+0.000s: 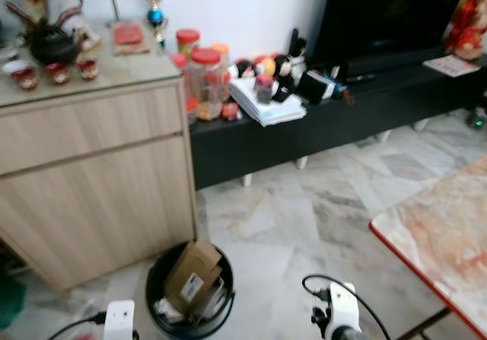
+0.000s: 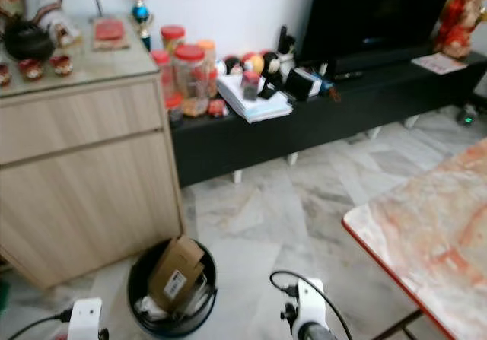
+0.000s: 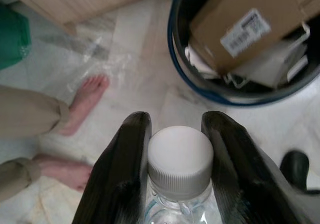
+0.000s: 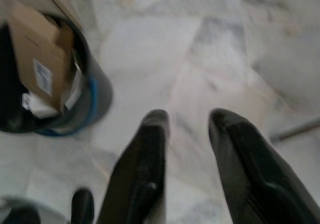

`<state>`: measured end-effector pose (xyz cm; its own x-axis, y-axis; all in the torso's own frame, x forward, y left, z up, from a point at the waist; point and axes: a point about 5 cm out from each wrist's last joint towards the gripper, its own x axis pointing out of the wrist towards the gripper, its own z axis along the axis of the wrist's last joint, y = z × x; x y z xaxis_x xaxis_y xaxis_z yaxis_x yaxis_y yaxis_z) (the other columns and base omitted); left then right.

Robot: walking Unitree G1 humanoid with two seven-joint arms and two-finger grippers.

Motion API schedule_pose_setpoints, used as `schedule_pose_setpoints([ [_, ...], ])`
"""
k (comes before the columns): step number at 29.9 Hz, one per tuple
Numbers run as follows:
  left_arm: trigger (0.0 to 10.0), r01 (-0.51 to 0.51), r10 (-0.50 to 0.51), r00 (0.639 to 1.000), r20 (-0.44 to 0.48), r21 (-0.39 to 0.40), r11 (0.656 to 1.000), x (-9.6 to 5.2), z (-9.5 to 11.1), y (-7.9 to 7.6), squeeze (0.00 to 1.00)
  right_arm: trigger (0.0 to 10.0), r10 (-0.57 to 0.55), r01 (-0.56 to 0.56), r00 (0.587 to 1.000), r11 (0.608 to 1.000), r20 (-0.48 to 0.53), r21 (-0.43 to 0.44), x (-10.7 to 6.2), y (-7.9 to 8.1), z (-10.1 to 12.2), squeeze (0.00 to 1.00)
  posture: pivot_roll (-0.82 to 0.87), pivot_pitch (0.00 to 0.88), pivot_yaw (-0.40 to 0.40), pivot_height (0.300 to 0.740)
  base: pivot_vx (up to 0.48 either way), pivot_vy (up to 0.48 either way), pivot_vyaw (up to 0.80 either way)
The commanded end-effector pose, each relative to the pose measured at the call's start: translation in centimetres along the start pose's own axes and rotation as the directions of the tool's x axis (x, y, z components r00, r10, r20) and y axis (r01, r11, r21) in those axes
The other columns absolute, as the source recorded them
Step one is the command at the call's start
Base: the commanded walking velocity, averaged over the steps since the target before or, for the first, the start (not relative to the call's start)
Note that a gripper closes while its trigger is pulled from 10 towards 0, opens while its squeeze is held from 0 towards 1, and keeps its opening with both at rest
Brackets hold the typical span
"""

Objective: Picking trash to rubbish bin

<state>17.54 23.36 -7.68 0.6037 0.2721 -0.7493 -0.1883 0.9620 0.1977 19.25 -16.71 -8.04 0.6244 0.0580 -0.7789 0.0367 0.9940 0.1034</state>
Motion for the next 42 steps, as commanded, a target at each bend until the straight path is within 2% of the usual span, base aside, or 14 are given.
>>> schedule_pose_setpoints([
  [1,10.0,-0.027,0.027,0.999,-0.016,0.004,1.000,-0.1,-0.5,1.1,0.00,10.0,0.027,-0.026,1.000,0.999,0.007,-0.020,0.2,0.9,0.5,0.00,0.01,0.000,-0.070,0.740,0.480,0.000,0.46],
  [6,10.0,-0.026,0.026,1.000,-0.004,-0.001,1.000,-0.1,-0.3,1.1,0.00,10.0,0.021,-0.021,1.000,1.000,0.005,0.011,0.2,0.9,0.4,0.00,0.01,0.000,-0.071,0.740,0.387,0.000,0.29],
  [12,10.0,-0.021,0.021,0.999,0.039,0.003,1.000,0.1,0.7,0.9,0.00,10.0,0.025,-0.025,1.000,1.000,0.012,-0.008,0.2,0.9,0.6,0.00,0.01,0.000,-0.072,0.740,0.000,0.000,0.00],
  [15,10.0,0.006,-0.008,0.998,0.070,0.022,1.000,0.3,1.7,0.6,0.00,10.0,0.031,-0.030,0.999,0.999,0.019,-0.012,0.3,1.0,0.9,0.00,0.01,0.000,-0.075,0.740,0.000,0.000,0.00],
  [18,10.0,0.053,-0.064,0.987,0.147,0.078,0.996,0.6,3.9,-0.5,0.00,10.0,0.057,-0.056,0.998,0.998,0.027,-0.029,0.4,1.3,1.4,0.00,0.02,0.000,-0.079,0.740,0.000,0.000,0.00],
  [23,10.0,0.102,-0.142,0.953,0.268,0.157,0.982,0.7,8.1,-2.6,0.00,10.0,0.129,-0.125,0.990,0.989,0.053,-0.077,0.7,2.5,2.8,0.00,0.02,0.000,-0.079,0.740,0.000,0.000,0.00],
  [24,10.0,0.102,-0.142,0.953,0.268,0.157,0.982,0.7,8.1,-2.6,0.00,10.0,0.129,-0.125,0.990,0.989,0.053,-0.077,0.7,2.5,2.8,0.00,0.02,0.000,-0.079,0.740,0.000,0.000,0.00],
  [26,10.0,0.138,-0.205,0.916,0.345,0.209,0.968,0.4,10.8,-4.3,0.00,10.0,0.184,-0.174,0.978,0.980,0.095,-0.099,0.9,3.4,4.4,0.00,0.01,0.000,-0.078,0.740,0.000,0.000,0.00],
  [27,10.0,0.138,-0.205,0.916,0.345,0.209,0.968,0.4,10.8,-4.3,0.00,10.0,0.184,-0.174,0.978,0.980,0.095,-0.099,0.9,3.4,4.4,0.00,0.01,0.000,-0.078,0.740,0.000,0.000,0.00],
  [28,10.0,0.142,-0.235,0.890,0.391,0.252,0.957,0.1,12.3,-5.3,0.00,10.0,0.229,-0.217,0.966,0.971,0.118,-0.103,0.9,4.1,5.3,0.00,0.00,0.000,-0.079,0.740,0.000,0.000,0.00],
  [30,10.0,0.174,-0.281,0.858,0.430,0.273,0.946,-0.3,13.8,-6.7,0.00,10.0,0.298,-0.281,0.946,0.951,0.129,-0.132,0.9,5.1,6.3,0.00,-0.01,0.000,-0.080,0.740,0.000,0.000,0.00],
  [32,10.0,0.184,-0.298,0.847,0.439,0.283,0.941,-0.4,14.2,-7.1,0.00,10.0,0.321,-0.302,0.938,0.943,0.134,-0.141,0.9,5.4,6.6,0.00,-0.01,0.000,-0.080,0.740,0.000,0.000,0.00],
  [34,10.0,0.217,-0.352,0.817,0.457,0.321,0.922,-0.9,15.2,-8.6,0.00,10.0,0.386,-0.361,0.909,0.918,0.158,-0.166,0.8,6.3,7.7,0.00,-0.02,0.000,-0.083,0.740,0.000,0.000,0.00],
  [42,10.0,0.240,-0.413,0.788,0.457,0.389,0.889,-1.3,15.1,-9.9,0.00,10.0,0.437,-0.406,0.883,0.894,0.171,-0.188,0.7,6.7,8.3,0.00,-0.03,0.000,-0.088,0.740,0.000,0.000,0.00],
])
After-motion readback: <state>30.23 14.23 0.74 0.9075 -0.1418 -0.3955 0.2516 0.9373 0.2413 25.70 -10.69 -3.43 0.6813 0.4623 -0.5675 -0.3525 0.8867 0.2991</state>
